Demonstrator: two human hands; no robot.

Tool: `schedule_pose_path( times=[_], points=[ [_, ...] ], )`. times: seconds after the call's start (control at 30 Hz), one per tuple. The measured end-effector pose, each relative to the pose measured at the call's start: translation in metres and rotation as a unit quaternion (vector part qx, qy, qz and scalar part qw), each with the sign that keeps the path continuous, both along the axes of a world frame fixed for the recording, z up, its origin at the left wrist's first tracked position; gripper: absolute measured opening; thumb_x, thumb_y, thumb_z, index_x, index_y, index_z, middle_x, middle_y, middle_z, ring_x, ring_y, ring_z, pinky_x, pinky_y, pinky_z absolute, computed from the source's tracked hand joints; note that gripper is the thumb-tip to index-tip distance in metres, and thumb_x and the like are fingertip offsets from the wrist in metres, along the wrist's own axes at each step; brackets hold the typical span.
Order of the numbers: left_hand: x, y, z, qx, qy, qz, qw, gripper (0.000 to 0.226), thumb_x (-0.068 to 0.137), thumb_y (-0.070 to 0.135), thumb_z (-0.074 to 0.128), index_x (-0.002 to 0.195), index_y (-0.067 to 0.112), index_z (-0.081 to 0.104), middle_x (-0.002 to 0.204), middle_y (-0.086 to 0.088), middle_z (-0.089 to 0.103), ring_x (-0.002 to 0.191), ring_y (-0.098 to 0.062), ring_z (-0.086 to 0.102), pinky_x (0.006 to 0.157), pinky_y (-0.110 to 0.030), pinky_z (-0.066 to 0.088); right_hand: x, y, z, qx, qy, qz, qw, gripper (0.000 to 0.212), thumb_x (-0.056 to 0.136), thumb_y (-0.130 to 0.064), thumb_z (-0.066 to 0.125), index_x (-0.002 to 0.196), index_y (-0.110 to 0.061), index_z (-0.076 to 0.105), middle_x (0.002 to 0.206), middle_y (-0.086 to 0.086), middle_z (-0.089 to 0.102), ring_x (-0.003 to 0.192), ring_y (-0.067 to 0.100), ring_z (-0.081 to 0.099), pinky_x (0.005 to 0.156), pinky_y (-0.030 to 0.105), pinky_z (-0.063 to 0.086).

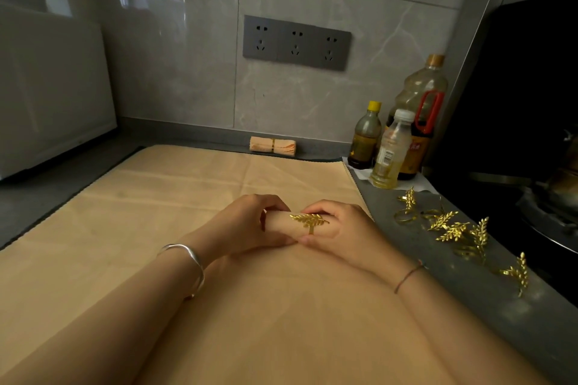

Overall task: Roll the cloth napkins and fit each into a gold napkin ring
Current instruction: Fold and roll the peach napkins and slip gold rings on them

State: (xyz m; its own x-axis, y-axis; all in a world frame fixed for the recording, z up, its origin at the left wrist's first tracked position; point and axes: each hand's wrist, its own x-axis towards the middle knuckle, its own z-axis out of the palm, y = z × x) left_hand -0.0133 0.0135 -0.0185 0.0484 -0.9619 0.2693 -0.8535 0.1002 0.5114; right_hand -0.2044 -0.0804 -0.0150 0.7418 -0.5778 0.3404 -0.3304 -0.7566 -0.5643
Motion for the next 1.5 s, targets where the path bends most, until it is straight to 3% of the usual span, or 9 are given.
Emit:
schedule_pose_path(
  times=[0.37, 0.57, 0.77, 0.87, 0.97, 1.07, 1.23, 1.4, 1.5],
  points=[
    [-0.001, 0.001, -0.001, -0.011, 0.01, 0.004, 1.0, 0.045, 0.072, 0.042, 0.076, 0.111, 0.029, 0.059, 0.104, 0.012, 0.062, 0.088, -0.007, 0.058, 0.077, -0.025, 0.053, 0.0, -0.003, -0.001, 0.011, -0.006, 0.001, 1.0, 0.038, 0.067, -0.03, 0.083, 0.101, -0.033, 0.066, 0.095, -0.014, 0.067, 0.087, 0.002, 0.062, 0.08, 0.027, 0.052],
    [0.0, 0.003, -0.002, -0.002, 0.053, -0.007, 0.999, 0.046, 0.072, 0.046, 0.075, 0.112, 0.03, 0.058, 0.106, 0.015, 0.06, 0.089, -0.008, 0.059, 0.075, -0.02, 0.052, -0.014, -0.011, 0.002, 0.021, 0.009, 0.01, 1.0, 0.052, 0.066, -0.029, 0.084, 0.112, -0.034, 0.06, 0.108, -0.014, 0.064, 0.1, -0.002, 0.058, 0.087, 0.02, 0.049],
    [0.044, -0.013, 0.014, 0.056, 0.069, 0.076, 0.993, 0.046, 0.091, 0.051, 0.042, 0.131, 0.03, 0.048, 0.13, 0.008, 0.052, 0.114, -0.012, 0.05, 0.096, -0.025, 0.042, -0.005, -0.033, 0.017, 0.019, 0.024, 0.006, 1.0, 0.036, 0.072, -0.026, 0.08, 0.102, -0.031, 0.061, 0.1, -0.014, 0.064, 0.09, -0.003, 0.058, 0.076, 0.013, 0.048],
    [0.075, -0.018, 0.002, 0.093, -0.002, 0.137, 0.986, 0.056, 0.093, 0.055, 0.03, 0.142, 0.029, 0.035, 0.146, 0.004, 0.038, 0.132, -0.018, 0.037, 0.11, -0.034, 0.029, 0.023, -0.063, 0.037, 0.009, 0.011, -0.007, 1.0, 0.037, 0.072, -0.024, 0.079, 0.103, -0.027, 0.059, 0.099, -0.013, 0.062, 0.087, 0.001, 0.059, 0.071, 0.015, 0.048],
    [0.084, -0.025, -0.011, 0.099, -0.115, 0.144, 0.978, 0.058, 0.096, 0.055, 0.022, 0.147, 0.028, 0.025, 0.154, 0.007, 0.024, 0.141, -0.014, 0.02, 0.115, -0.029, 0.013, 0.064, -0.099, 0.051, 0.031, -0.019, -0.026, 0.999, 0.037, 0.072, -0.023, 0.079, 0.102, -0.025, 0.058, 0.097, -0.012, 0.063, 0.086, 0.002, 0.06, 0.072, 0.016, 0.049],
    [0.084, -0.032, -0.017, 0.11, -0.159, 0.159, 0.968, 0.094, 0.07, 0.083, -0.004, 0.148, 0.034, 0.017, 0.156, 0.012, 0.014, 0.143, -0.011, 0.011, 0.117, -0.03, 0.007, 0.11, -0.138, 0.052, 0.058, -0.054, -0.051, 0.996, 0.035, 0.072, -0.016, 0.08, 0.099, -0.017, 0.06, 0.095, -0.004, 0.064, 0.084, 0.009, 0.06, 0.069, 0.013, 0.045],
    [0.084, -0.032, -0.021, 0.098, -0.174, 0.176, 0.964, 0.128, 0.035, 0.088, -0.029, 0.147, 0.039, 0.012, 0.156, 0.016, 0.01, 0.143, -0.008, 0.008, 0.116, -0.028, 0.005, 0.167, -0.18, 0.029, 0.1, -0.042, -0.072, 0.992, 0.042, 0.073, -0.015, 0.079, 0.111, -0.008, 0.062, 0.111, 0.007, 0.064, 0.095, 0.015, 0.057, 0.084, 0.025, 0.045],
    [0.083, -0.042, -0.005, 0.094, -0.22, 0.175, 0.955, 0.081, 0.072, 0.076, 0.002, 0.136, 0.037, 0.033, 0.137, 0.012, 0.038, 0.124, -0.013, 0.035, 0.103, -0.03, 0.029, 0.176, -0.193, -0.003, 0.072, -0.02, -0.101, 0.992, 0.044, 0.078, -0.022, 0.075, 0.119, -0.016, 0.061, 0.115, 0.001, 0.049, 0.111, 0.02, 0.05, 0.094, 0.025, 0.038],
    [0.104, -0.074, 0.018, 0.14, -0.201, 0.169, 0.955, 0.056, 0.092, 0.062, 0.024, 0.135, 0.031, 0.039, 0.135, 0.004, 0.041, 0.121, -0.018, 0.04, 0.1, -0.034, 0.035, 0.174, -0.194, -0.01, 0.056, -0.058, -0.113, 0.99, 0.055, 0.075, -0.028, 0.077, 0.124, -0.023, 0.05, 0.118, -0.004, 0.038, 0.114, 0.016, 0.044, 0.102, 0.032, 0.04]
  ],
)
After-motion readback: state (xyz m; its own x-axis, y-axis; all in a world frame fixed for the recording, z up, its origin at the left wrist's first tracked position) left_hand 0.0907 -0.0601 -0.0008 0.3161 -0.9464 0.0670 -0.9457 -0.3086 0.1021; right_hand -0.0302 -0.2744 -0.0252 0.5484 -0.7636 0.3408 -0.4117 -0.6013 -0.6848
